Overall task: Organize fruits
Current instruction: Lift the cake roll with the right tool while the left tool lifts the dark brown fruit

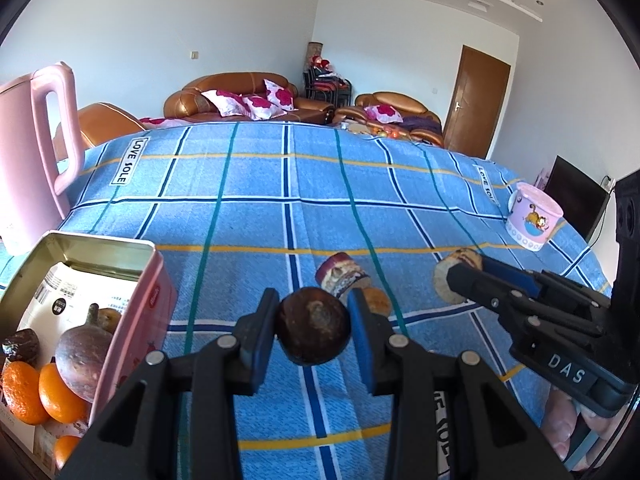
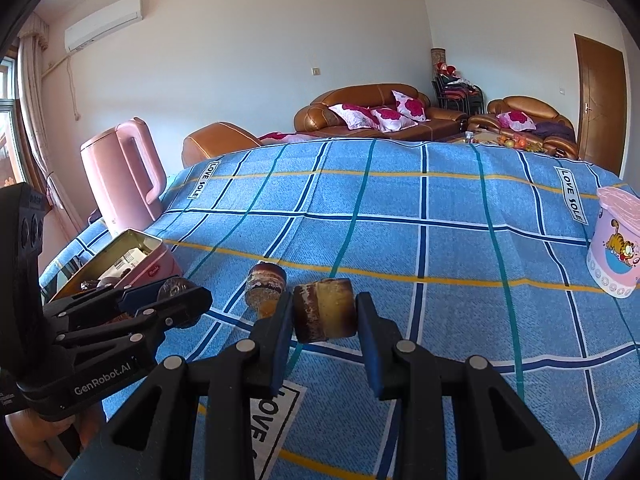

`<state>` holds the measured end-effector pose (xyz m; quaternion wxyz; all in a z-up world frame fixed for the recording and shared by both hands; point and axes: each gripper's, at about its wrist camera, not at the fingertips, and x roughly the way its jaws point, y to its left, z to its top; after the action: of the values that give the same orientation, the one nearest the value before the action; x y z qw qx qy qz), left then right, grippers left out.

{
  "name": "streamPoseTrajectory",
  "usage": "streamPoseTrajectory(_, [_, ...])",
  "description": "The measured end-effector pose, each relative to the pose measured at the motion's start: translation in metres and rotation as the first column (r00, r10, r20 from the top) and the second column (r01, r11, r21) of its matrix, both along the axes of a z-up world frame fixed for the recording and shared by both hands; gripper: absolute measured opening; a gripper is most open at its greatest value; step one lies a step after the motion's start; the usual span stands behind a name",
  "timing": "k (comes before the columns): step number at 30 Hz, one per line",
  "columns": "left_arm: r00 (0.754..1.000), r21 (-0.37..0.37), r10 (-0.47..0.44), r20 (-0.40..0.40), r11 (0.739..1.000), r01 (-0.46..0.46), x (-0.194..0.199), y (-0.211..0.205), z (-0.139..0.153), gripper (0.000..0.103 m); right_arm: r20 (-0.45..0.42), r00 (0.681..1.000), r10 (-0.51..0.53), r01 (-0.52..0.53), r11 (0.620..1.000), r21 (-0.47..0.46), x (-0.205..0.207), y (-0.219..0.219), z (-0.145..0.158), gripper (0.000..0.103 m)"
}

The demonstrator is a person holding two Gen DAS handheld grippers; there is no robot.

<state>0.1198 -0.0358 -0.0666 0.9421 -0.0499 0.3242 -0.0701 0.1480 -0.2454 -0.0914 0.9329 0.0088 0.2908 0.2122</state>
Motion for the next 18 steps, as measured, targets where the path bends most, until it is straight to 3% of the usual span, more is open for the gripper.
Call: streamPoseTrajectory(18, [0.994, 0.015, 0.034, 0.101, 0.999, -0.035, -0.016, 0.001, 0.011, 0.037, 0.066, 0.998, 0.0, 0.0, 1.0, 0.003, -0.012, 0.0, 0.006, 0.033])
